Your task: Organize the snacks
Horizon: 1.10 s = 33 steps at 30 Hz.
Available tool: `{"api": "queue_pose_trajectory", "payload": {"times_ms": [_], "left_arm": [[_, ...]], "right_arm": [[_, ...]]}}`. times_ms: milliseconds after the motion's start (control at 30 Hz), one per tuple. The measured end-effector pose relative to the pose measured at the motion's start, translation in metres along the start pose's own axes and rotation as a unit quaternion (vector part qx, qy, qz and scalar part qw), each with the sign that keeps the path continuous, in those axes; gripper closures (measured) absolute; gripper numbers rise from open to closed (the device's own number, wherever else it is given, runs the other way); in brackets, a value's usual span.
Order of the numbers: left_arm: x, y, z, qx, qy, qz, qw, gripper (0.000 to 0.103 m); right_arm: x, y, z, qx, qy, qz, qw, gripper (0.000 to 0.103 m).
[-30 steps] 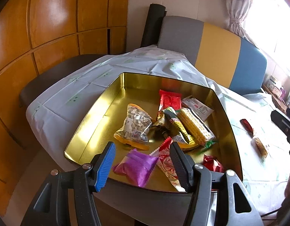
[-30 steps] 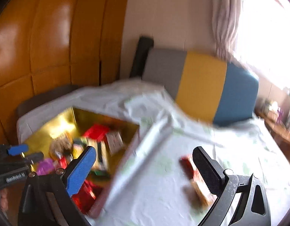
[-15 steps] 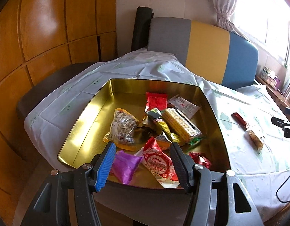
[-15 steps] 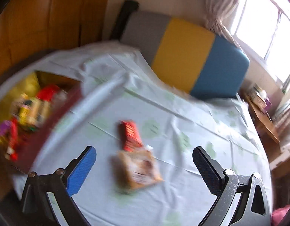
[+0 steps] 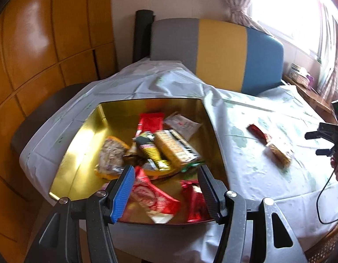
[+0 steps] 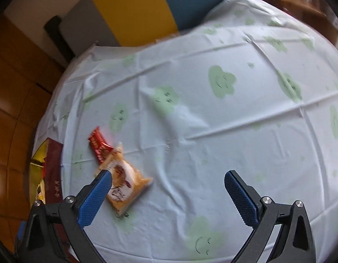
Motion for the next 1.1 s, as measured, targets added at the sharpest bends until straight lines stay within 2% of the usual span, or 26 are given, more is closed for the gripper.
{"api": "queue_pose_trajectory", "payload": {"times_ms": [400, 600, 800, 833, 933, 1100], "left_arm": [[0.000, -0.011, -0.069, 0.055, 0.065, 0.010, 0.9963, 0.043], [0.006, -0.008, -0.104, 0.082, 0.098, 0.032, 0.9913, 0.043], [0.013, -0.021, -0.142, 0.080, 0.146, 0.053, 0.9846, 0.043], [0.018, -0.025, -0.151, 0.075, 0.158, 0.063, 0.9826, 0.043], [0.033, -0.032, -0.168, 0.071, 0.171, 0.082, 0.9793, 0.054], [0.069, -0.041, -0.190, 0.066, 0.170, 0.117, 0.9762, 0.054]], "right_arm": [[0.000, -0.002, -0.003, 0.000, 0.010, -0.003, 1.000, 0.000], [0.002, 0.000, -0.005, -0.003, 0.024, 0.001, 1.000, 0.000], [0.001, 0.000, -0.005, -0.001, 0.021, 0.002, 1.000, 0.000], [0.001, 0.000, -0.005, 0.000, 0.019, 0.001, 1.000, 0.000], [-0.002, 0.000, -0.002, 0.002, 0.011, -0.001, 1.000, 0.000], [-0.008, -0.002, 0.003, 0.002, -0.003, -0.007, 1.000, 0.000]]}}
Point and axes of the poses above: each gripper's, at about its wrist camera, not at the fingertips, and x roughly the way its jaws point, z to its left, y to its underside, the point moved 10 cm from there along x, roughly the way its jaws point, and after that the axes turned 2 degrees about x, right-handed, at the moved point
